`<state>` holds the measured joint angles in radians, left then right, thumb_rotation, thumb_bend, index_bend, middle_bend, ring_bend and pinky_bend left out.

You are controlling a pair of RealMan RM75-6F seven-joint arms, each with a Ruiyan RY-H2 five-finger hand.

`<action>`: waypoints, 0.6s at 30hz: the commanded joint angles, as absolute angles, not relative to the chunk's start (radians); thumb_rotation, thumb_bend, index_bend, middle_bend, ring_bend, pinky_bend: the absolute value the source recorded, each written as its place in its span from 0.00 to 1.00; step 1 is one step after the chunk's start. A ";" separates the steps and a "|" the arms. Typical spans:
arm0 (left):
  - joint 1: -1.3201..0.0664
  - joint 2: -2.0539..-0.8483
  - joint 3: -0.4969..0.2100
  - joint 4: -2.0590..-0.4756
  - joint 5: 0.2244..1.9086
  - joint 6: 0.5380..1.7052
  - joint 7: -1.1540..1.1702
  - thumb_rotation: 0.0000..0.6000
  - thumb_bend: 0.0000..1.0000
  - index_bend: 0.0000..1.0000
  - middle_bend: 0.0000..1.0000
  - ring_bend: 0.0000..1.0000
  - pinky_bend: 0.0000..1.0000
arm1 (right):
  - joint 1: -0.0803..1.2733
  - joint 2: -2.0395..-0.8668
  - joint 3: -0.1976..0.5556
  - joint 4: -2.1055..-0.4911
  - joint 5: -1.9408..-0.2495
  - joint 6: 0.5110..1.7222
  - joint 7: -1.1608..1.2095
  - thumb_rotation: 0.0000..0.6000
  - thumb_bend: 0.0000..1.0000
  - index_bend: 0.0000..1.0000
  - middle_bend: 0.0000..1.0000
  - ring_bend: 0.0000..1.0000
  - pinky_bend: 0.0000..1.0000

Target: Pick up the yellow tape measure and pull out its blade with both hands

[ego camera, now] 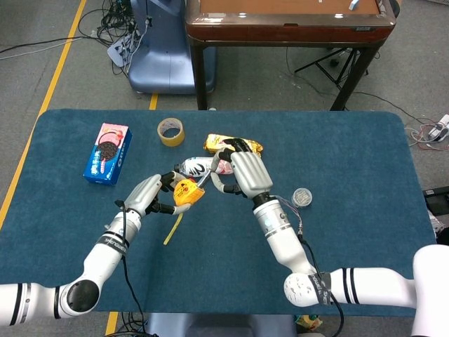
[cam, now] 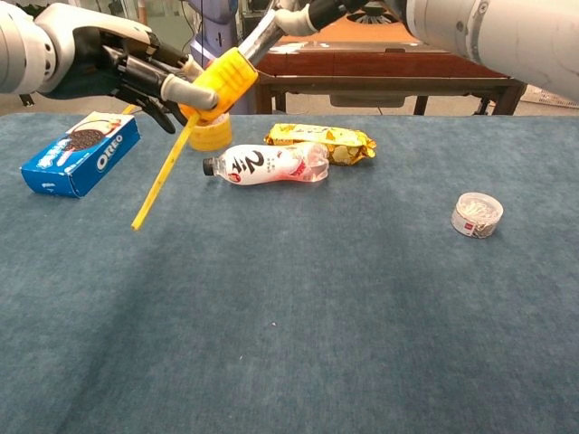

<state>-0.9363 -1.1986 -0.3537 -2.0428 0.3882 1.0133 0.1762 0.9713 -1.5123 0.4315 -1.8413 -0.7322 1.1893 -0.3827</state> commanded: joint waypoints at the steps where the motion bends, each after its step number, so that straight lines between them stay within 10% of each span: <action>1: -0.933 -1.196 -0.342 -2.027 0.389 0.998 0.172 1.00 0.19 0.43 0.45 0.33 0.28 | 0.962 -1.505 0.427 -1.838 -0.747 1.187 -0.371 1.00 0.72 0.60 0.41 0.15 0.08; 18: -0.866 -1.193 -0.217 -1.907 0.483 0.900 0.143 1.00 0.19 0.43 0.45 0.33 0.28 | 0.793 -1.330 0.367 -1.905 -0.903 1.214 -0.227 1.00 0.73 0.60 0.41 0.16 0.08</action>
<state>-0.8712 -1.1900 -0.2229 -1.9123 0.4794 0.9026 0.1449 0.8156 -1.3534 0.3725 -1.8911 -0.8891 1.2080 -0.2485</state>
